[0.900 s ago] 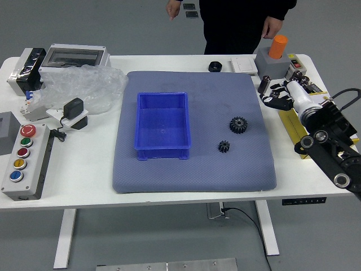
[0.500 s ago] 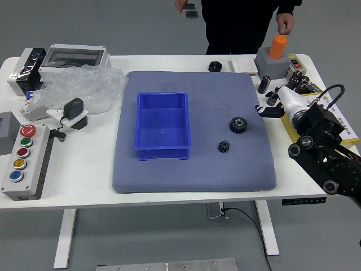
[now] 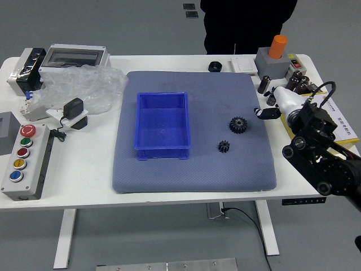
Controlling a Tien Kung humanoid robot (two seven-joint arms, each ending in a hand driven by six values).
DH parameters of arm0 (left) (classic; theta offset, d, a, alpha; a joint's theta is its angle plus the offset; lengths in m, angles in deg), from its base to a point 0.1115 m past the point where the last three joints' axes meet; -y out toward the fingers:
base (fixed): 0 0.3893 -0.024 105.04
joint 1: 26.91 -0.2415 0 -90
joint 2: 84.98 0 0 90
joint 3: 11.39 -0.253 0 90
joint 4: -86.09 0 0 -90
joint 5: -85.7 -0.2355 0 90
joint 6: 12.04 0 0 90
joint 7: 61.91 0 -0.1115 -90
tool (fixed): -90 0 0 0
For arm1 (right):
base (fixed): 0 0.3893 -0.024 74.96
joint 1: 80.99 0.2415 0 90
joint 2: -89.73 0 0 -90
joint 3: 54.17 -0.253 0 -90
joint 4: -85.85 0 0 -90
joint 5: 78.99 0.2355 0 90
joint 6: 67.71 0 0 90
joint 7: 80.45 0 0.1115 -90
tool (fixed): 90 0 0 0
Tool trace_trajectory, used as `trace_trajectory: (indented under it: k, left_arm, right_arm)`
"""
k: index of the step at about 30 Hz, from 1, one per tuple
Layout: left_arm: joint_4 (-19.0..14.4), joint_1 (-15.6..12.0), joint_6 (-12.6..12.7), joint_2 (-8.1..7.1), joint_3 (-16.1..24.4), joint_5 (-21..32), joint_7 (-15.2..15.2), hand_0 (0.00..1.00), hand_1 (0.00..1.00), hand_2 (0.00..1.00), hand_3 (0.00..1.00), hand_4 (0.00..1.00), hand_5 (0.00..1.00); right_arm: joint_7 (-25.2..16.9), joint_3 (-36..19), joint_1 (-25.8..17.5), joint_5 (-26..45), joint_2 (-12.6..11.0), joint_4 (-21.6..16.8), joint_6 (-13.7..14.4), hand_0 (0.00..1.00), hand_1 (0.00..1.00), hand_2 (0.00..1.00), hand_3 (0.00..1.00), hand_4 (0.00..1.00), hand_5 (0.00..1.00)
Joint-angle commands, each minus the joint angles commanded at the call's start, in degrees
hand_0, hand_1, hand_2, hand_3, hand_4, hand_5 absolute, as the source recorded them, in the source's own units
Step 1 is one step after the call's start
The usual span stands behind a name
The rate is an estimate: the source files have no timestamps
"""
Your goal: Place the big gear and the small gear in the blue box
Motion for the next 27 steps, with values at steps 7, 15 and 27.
trace_trajectory:
  k: [7,15,27]
  left_arm:
    - [0.0,0.16,-0.14,0.11,0.37,-0.42,-0.06,0.814,0.796,0.806,0.837,0.626,0.273]
    - [0.0,0.13,-0.2,0.06,0.53,-0.59,-0.03,0.814,0.796,0.806,0.837,0.626,0.273]
    - [0.0,0.27,-0.26,0.21,0.64,-0.71,0.1,0.815,0.798,0.806,0.838,0.625,0.274]
  right_arm:
    - [-0.54,1.03,0.33,-1.4,1.24,1.23,-0.14,0.742,0.695,0.831,0.767,0.738,0.346]
    - [0.02,3.27,1.1,-4.94,2.49,1.15,-1.79,0.743,0.699,0.833,0.771,0.739,0.347]
    - [-0.86,7.32,1.97,-6.9,2.46,0.94,-4.33,0.765,0.737,0.852,0.79,0.75,0.345]
